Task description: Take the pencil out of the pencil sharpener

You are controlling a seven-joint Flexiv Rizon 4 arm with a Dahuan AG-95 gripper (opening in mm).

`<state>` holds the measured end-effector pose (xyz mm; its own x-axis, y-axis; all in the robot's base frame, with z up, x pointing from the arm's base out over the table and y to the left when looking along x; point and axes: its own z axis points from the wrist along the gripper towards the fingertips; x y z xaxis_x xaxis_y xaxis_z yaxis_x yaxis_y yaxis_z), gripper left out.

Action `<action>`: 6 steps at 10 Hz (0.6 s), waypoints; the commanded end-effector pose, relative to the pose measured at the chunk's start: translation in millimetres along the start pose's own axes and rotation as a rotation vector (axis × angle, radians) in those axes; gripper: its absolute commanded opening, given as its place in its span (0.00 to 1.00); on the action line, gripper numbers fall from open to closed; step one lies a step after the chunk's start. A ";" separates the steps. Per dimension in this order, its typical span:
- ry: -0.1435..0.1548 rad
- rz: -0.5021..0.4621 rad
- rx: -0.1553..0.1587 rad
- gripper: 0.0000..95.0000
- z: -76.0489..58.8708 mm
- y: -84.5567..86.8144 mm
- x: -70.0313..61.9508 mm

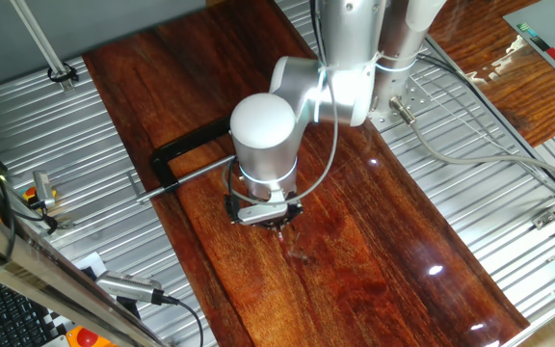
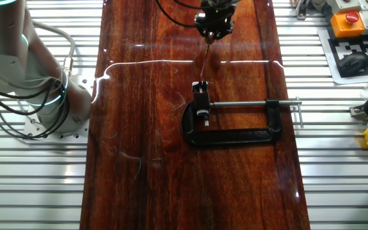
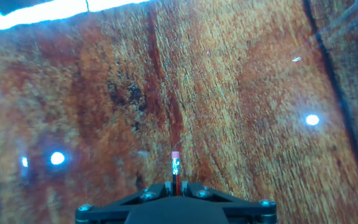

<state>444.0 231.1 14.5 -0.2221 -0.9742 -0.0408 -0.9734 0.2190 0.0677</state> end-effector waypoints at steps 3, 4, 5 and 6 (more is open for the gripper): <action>0.025 -0.002 -0.011 0.40 5.4 -0.4 -2.7; 0.022 -0.009 -0.012 0.60 3.9 -0.2 -3.3; 0.019 -0.014 -0.012 0.80 3.6 -0.1 -3.3; 0.020 -0.014 -0.013 0.80 0.4 0.2 -3.1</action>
<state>446.8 234.8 14.3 -0.2062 -0.9782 -0.0251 -0.9759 0.2037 0.0777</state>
